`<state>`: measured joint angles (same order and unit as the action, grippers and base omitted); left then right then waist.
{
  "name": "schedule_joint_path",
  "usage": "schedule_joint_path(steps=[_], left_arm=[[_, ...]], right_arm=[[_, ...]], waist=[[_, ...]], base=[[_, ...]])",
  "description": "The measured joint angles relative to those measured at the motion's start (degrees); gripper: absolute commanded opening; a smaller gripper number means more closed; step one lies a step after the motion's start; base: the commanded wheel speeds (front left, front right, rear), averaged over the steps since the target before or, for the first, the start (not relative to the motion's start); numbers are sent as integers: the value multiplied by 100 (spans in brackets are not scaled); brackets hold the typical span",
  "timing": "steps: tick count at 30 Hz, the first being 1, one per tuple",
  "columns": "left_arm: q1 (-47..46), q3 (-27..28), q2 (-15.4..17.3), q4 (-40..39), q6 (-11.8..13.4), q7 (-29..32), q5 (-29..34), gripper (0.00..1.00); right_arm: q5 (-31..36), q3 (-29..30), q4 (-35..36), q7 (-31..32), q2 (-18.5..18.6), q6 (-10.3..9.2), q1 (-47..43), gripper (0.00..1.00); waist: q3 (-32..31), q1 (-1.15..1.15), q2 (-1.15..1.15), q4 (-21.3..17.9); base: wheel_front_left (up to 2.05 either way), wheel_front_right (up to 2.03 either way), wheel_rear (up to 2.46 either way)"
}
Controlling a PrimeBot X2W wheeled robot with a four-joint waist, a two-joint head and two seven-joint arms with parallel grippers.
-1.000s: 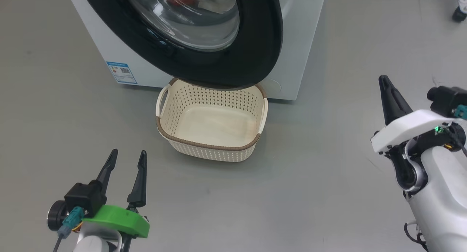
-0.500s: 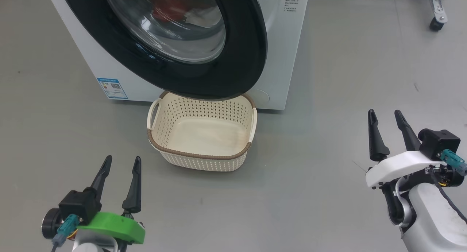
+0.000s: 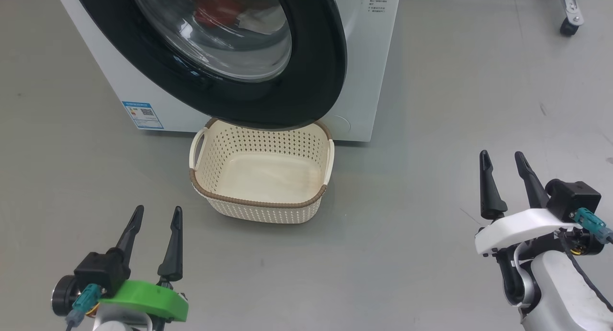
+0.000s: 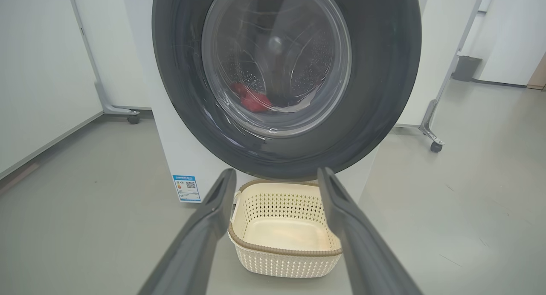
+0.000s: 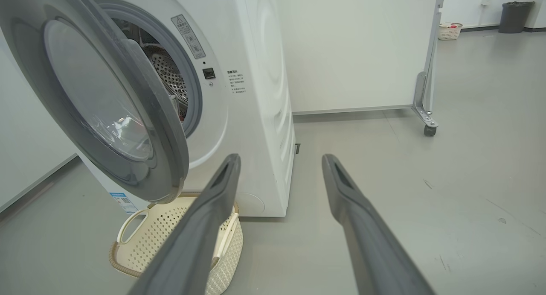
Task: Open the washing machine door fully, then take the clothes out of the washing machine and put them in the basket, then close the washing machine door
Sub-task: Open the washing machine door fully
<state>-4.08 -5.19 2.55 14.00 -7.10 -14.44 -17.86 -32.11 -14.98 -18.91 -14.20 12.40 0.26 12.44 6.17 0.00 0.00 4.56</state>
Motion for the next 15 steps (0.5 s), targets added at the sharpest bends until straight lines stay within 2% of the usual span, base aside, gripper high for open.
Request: schedule_joint_path(steps=[15], left_arm=[[15,14,-1,-8,0,0,124,100]], right_arm=[[166,204,308,0,-159,0,-161,100]], waist=[[-22,0,0,-38]], base=[[0,0,0]])
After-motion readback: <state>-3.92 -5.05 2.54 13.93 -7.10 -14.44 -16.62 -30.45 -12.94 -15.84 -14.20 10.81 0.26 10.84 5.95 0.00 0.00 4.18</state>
